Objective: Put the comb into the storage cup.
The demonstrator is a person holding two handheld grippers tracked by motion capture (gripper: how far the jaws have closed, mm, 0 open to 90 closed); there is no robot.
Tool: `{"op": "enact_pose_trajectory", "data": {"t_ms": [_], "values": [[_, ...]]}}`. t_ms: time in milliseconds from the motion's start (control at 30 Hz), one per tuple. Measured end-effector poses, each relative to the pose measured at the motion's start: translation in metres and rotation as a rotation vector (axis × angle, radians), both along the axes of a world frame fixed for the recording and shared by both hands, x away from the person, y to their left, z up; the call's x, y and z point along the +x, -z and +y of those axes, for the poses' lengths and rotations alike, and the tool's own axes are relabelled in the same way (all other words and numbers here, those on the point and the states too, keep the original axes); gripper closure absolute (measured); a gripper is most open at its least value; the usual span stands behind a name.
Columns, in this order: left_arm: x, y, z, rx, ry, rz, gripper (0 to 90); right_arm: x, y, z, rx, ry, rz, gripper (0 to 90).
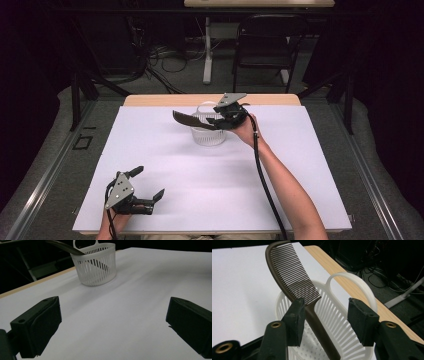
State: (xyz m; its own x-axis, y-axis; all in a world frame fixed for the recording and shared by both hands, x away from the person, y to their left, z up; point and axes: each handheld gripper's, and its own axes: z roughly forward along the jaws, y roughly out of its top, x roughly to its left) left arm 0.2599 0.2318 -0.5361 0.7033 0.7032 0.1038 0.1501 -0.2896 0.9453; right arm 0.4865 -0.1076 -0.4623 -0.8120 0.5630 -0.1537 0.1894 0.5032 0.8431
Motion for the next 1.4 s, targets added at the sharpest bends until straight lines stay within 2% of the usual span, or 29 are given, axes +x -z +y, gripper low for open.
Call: {"op": "enact_pose_trajectory", "data": {"t_ms": [167,300,467,833,1167,1400], "values": [[0.0,0.0,0.0,-0.001,-0.001,0.001,0.3,-0.005,-0.005,-0.01,0.022,0.005,0.039,31.3],[0.001,0.0,-0.002,0.006,0.003,0.001,0.3,-0.013,-0.008,-0.018,0.058,0.007,0.041,25.4],[0.002,0.0,-0.003,0.005,0.005,0.003,0.3,-0.022,-0.012,-0.025,0.067,0.015,0.053,16.3],[0.0,0.0,0.0,0.0,-0.004,0.002,0.2,-0.042,-0.01,-0.038,0.058,0.006,0.103,8.7],[0.001,0.0,-0.001,0.003,-0.009,0.004,0.2,-0.06,-0.006,-0.051,0.074,0.01,0.12,5.7],[0.0,0.0,-0.001,0.005,-0.011,0.003,0.2,-0.071,0.002,-0.062,0.048,0.031,0.155,3.0]]}}
